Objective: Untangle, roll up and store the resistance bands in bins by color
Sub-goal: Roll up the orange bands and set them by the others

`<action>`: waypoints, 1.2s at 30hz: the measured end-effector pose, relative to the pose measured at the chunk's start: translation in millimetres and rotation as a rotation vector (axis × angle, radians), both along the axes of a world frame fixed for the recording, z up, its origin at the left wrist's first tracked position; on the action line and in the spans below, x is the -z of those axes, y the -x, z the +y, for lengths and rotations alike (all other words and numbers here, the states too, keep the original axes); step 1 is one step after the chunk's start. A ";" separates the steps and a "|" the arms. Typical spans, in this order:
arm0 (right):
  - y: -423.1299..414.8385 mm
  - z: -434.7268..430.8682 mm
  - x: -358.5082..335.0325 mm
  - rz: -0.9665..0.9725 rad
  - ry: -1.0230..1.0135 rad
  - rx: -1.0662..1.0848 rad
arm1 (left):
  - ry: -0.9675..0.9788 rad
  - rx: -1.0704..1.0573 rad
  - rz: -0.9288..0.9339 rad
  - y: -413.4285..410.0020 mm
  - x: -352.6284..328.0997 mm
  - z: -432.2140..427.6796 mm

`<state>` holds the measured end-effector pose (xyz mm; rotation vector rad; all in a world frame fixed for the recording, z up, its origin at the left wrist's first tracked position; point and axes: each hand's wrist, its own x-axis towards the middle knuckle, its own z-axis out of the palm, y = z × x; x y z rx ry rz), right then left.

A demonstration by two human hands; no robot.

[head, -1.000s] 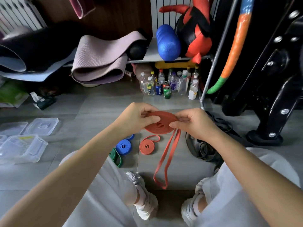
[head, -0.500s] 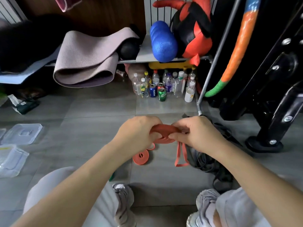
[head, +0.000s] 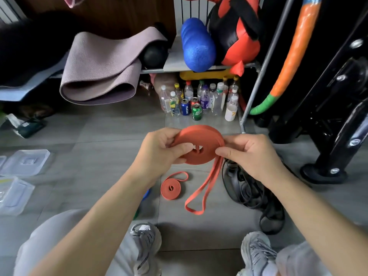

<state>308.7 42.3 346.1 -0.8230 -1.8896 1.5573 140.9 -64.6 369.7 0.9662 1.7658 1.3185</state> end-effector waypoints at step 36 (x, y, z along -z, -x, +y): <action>-8.3 -30.6 1.3 -0.400 -0.350 -0.010 | -0.034 0.216 0.842 -21.2 25.2 -25.6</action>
